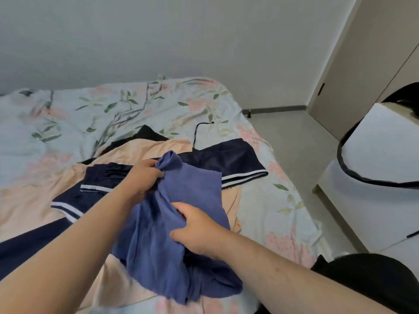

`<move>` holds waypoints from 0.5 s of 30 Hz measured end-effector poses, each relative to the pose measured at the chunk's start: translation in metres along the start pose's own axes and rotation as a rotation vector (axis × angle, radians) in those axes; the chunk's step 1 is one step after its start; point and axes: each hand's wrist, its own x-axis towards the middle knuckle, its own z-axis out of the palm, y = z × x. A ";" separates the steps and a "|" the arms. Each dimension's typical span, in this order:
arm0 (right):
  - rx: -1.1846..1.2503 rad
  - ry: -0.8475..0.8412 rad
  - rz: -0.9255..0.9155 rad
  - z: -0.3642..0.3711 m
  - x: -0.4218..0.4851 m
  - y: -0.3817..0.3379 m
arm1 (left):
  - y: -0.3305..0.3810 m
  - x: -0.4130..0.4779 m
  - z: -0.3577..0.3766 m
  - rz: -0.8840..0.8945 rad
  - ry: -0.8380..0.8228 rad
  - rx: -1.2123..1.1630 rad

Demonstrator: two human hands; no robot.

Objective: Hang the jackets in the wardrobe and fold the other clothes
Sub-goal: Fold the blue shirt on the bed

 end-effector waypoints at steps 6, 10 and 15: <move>-0.002 -0.056 0.040 0.061 0.035 -0.013 | -0.028 0.005 -0.056 0.034 0.184 0.208; 0.081 -0.055 0.120 0.059 0.030 -0.001 | -0.056 0.003 -0.055 -0.029 0.147 0.297; 0.076 0.420 0.147 -0.014 0.041 0.016 | -0.049 0.016 -0.046 0.023 0.155 0.262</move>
